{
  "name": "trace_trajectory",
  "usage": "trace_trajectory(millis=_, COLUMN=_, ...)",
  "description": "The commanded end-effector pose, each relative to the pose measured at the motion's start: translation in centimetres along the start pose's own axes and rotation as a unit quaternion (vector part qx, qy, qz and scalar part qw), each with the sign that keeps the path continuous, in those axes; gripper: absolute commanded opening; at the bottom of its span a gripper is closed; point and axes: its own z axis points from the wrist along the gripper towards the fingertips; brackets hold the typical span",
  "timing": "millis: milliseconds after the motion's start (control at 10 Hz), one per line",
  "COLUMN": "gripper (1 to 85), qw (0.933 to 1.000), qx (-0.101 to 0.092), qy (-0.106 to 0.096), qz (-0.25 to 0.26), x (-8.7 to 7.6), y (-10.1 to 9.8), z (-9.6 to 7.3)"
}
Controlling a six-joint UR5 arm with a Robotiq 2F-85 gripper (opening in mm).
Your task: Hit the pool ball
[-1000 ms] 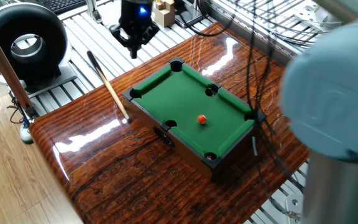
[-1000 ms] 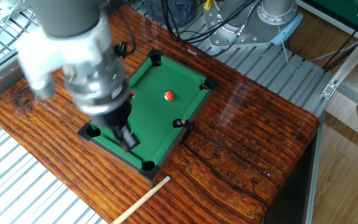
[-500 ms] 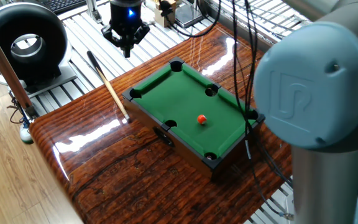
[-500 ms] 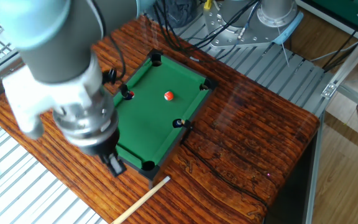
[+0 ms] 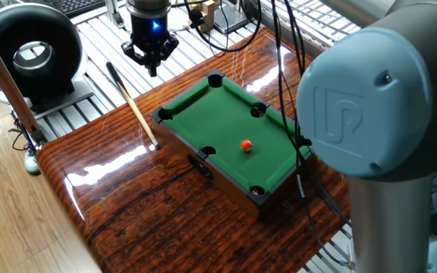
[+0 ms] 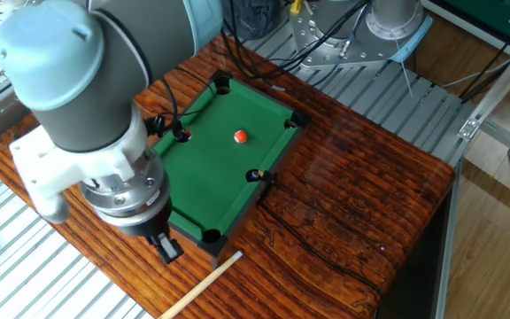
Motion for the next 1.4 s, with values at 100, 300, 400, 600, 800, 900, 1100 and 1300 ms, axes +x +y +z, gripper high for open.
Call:
trace_trajectory(millis=100, gripper=1.3, qw=0.9976, qx=-0.010, qy=-0.003, qz=-0.068, x=-0.2, y=0.5, z=0.1)
trace_trajectory(millis=300, gripper=1.3, qw=0.9976, qx=-0.026, qy=0.030, qz=-0.058, x=1.5, y=1.3, z=0.0)
trace_trajectory(millis=400, gripper=1.3, qw=0.9978, qx=-0.004, qy=0.017, qz=-0.064, x=0.8, y=0.2, z=0.0)
trace_trajectory(millis=600, gripper=1.3, qw=0.9982, qx=0.022, qy=0.023, qz=-0.051, x=-0.6, y=1.1, z=-0.5)
trace_trajectory(millis=800, gripper=1.3, qw=0.9987, qx=-0.021, qy=0.039, qz=-0.026, x=-1.5, y=4.7, z=-1.0)
trace_trajectory(millis=900, gripper=1.3, qw=0.9988, qx=-0.025, qy=0.038, qz=-0.020, x=-2.2, y=5.2, z=-1.0)
trace_trajectory(millis=1100, gripper=1.3, qw=0.9991, qx=-0.036, qy=0.021, qz=0.003, x=-4.8, y=5.4, z=-0.1)
trace_trajectory(millis=1300, gripper=2.7, qw=0.9993, qx=-0.029, qy=0.003, qz=0.023, x=-6.7, y=5.4, z=1.5)
